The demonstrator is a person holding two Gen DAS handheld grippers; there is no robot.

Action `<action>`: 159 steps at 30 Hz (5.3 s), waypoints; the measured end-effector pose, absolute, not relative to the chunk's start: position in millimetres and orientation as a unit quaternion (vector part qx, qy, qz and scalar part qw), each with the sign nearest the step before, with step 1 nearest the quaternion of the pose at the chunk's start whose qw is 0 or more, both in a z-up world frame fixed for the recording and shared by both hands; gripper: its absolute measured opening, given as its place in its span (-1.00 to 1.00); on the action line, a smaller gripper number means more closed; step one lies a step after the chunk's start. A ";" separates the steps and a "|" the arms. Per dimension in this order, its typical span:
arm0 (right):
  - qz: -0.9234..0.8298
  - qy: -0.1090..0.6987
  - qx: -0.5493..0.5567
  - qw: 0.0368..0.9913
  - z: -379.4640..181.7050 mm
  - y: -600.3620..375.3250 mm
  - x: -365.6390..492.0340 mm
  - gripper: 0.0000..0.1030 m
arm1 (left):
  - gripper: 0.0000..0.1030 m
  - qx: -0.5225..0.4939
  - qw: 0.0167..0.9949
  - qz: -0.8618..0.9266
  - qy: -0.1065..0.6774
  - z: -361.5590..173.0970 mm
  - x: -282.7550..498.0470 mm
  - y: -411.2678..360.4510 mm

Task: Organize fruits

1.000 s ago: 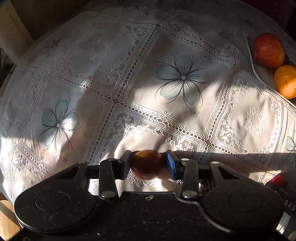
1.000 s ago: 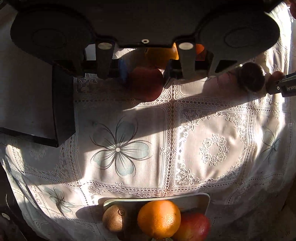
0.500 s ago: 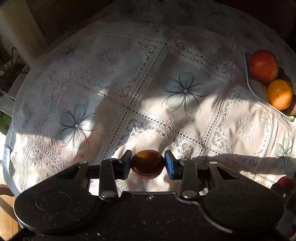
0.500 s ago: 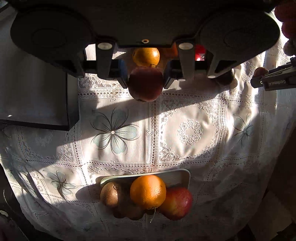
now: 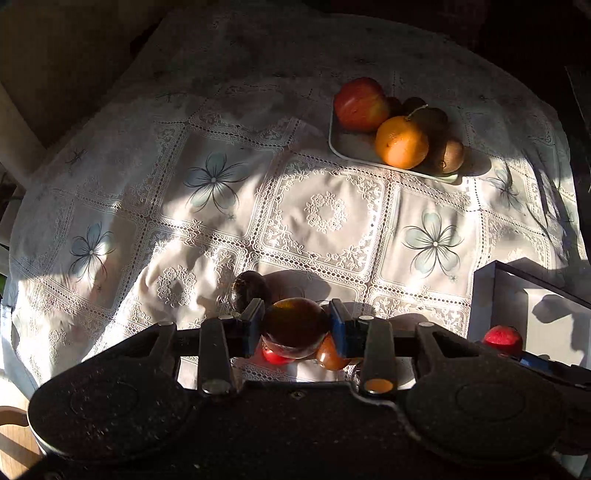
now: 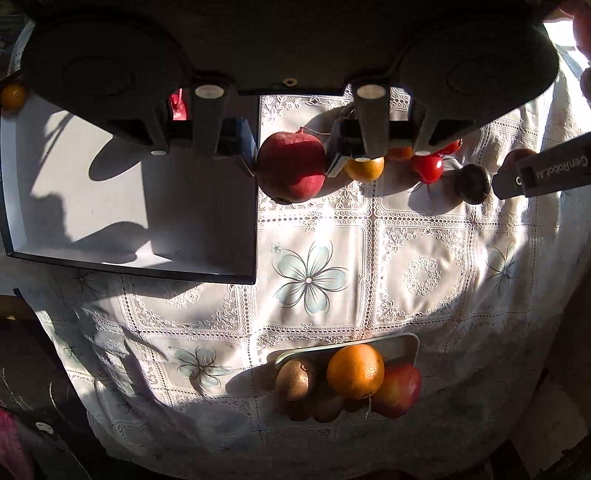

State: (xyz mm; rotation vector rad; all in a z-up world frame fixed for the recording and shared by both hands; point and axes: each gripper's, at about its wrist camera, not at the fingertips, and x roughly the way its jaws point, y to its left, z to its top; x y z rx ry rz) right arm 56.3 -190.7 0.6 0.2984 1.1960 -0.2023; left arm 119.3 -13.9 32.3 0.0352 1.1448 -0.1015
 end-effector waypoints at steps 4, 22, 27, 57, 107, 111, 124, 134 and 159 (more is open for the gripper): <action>-0.119 0.557 0.141 0.810 5.1 -220.8 39.1 -0.20 | -0.11 0.031 0.839 -0.078 0.538 36.1 102.1 -50.6; -0.223 0.561 0.163 0.780 -14.2 -360.6 -18.8 -0.20 | -0.11 0.106 0.812 -0.163 0.551 -0.9 49.5 -202.6; -0.223 0.570 0.160 0.774 -20.4 -375.1 -26.2 -0.20 | -0.11 0.125 0.804 -0.168 0.557 -15.1 43.2 -224.4; -0.207 0.574 0.149 0.778 -21.3 -377.5 -29.2 -0.17 | -0.08 0.141 0.798 -0.162 0.563 -21.9 36.5 -233.8; -0.158 0.579 0.126 0.790 -4.3 -306.0 0.1 -0.17 | -0.08 0.101 0.813 -0.106 0.564 3.7 57.4 -154.1; -0.150 0.586 0.117 0.788 -7.3 -289.0 6.5 -0.17 | -0.08 0.092 0.816 -0.090 0.563 9.4 61.7 -133.0; -0.102 0.557 0.148 0.811 8.2 -240.1 26.8 -0.15 | -0.08 0.041 0.821 -0.005 0.569 20.4 82.5 -50.1; -0.094 0.586 0.111 0.797 -14.2 -191.7 48.6 -0.15 | -0.08 0.023 0.821 0.014 0.571 22.3 93.6 -7.9; -0.048 0.632 0.040 0.773 -58.4 -111.2 75.1 -0.07 | -0.08 -0.011 0.812 0.033 0.582 15.5 106.9 51.6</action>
